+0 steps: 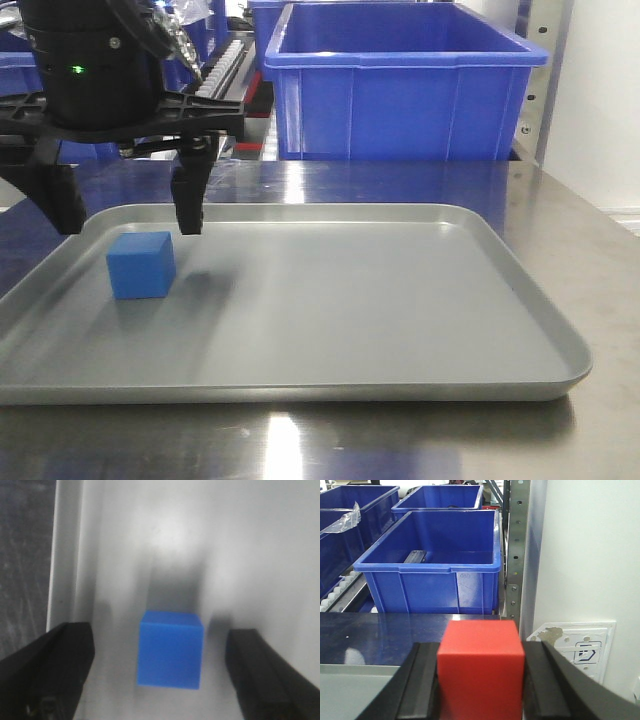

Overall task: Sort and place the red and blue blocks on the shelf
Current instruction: 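Lower the left gripper around the blue cube and close it, then lift the blue cube off the tray with the left gripper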

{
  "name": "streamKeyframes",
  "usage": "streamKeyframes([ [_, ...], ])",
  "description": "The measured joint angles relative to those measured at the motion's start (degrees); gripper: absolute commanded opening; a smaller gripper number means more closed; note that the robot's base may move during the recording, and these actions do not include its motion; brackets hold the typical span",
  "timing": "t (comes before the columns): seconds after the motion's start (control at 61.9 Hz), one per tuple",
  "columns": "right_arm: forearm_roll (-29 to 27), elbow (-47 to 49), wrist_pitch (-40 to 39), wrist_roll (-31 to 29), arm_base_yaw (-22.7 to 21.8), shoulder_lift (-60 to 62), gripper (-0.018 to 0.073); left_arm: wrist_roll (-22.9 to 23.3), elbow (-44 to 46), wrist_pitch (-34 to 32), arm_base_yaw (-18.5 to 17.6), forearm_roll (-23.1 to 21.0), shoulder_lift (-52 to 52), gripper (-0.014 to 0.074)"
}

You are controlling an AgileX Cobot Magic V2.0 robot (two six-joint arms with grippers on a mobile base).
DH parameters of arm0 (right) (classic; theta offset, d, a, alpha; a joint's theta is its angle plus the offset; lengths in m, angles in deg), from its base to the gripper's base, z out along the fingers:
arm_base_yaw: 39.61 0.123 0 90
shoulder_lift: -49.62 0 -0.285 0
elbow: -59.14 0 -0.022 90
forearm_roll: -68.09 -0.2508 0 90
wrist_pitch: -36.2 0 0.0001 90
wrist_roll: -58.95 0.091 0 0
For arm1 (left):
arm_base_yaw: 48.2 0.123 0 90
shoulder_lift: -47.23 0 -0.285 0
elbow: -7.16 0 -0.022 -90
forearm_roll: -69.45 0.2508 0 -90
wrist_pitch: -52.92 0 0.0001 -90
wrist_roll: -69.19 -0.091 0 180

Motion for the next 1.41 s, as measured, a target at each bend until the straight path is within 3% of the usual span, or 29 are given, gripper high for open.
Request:
streamKeyframes([
  [0.824, 0.0, 0.0, 0.0, 0.0, 0.0, 0.0, 0.0056, -2.4, -2.0, -2.9, 0.0, -2.9, -3.0, 0.0578],
  [1.115, 0.1, 0.0, 0.0, 0.0, 0.0, 0.0, 0.0056, -2.4, -2.0, -3.3, 0.0, -3.4, -3.0, 0.0385],
  [1.357, 0.1, 0.0, 0.0, 0.0, 0.0, 0.0, 0.0056, -2.4, -2.0, -3.2, 0.0, -3.5, -3.0, 0.0123],
  [1.406, 0.1, 0.0, 0.0, 0.0, 0.0, 0.0, 0.0056, -2.4, -2.0, -3.1, 0.0, -3.5, -3.0, 0.0125],
])
